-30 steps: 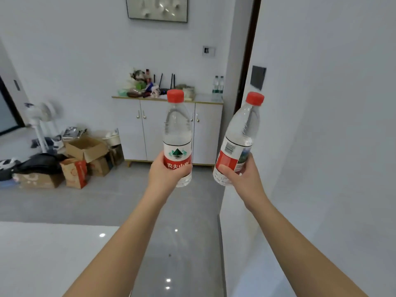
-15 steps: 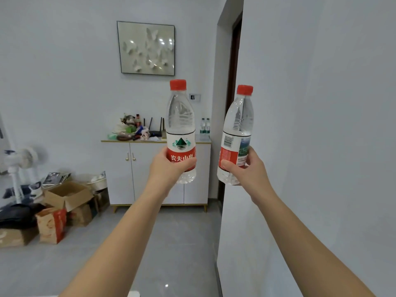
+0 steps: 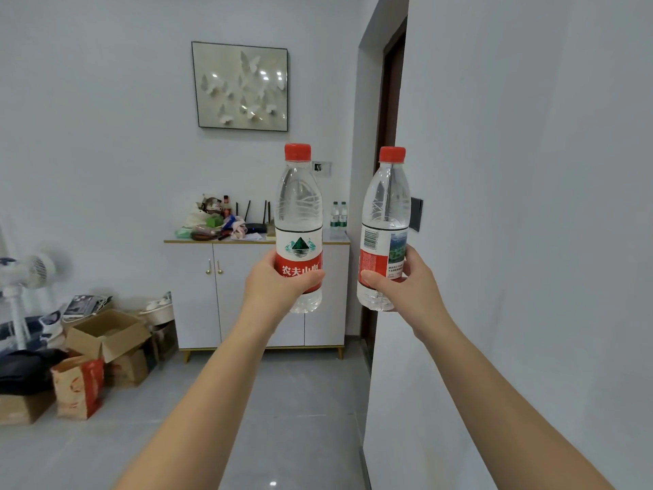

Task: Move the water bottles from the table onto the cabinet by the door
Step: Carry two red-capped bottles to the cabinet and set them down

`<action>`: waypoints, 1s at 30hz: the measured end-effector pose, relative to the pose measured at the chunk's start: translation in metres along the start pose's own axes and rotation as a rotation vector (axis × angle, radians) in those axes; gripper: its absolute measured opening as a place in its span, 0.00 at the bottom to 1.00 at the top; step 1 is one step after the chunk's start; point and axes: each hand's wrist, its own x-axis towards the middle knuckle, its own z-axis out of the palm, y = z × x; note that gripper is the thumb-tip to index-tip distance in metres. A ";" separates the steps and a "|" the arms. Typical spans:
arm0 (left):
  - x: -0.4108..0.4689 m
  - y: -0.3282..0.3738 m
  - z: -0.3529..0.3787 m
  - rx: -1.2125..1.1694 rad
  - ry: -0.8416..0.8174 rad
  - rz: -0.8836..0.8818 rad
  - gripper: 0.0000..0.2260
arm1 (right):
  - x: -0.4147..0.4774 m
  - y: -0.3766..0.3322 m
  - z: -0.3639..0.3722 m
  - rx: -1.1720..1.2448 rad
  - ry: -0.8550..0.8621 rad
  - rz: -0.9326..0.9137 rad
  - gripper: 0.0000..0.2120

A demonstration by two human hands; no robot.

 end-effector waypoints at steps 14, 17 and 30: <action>0.086 -0.015 0.023 0.002 -0.006 0.003 0.24 | 0.079 0.039 0.022 -0.017 0.028 0.008 0.32; 0.120 -0.028 0.037 0.014 0.013 0.008 0.27 | 0.111 0.059 0.030 -0.022 0.034 -0.012 0.34; 0.252 -0.081 0.093 -0.007 0.133 0.035 0.26 | 0.252 0.128 0.055 0.008 0.028 -0.057 0.28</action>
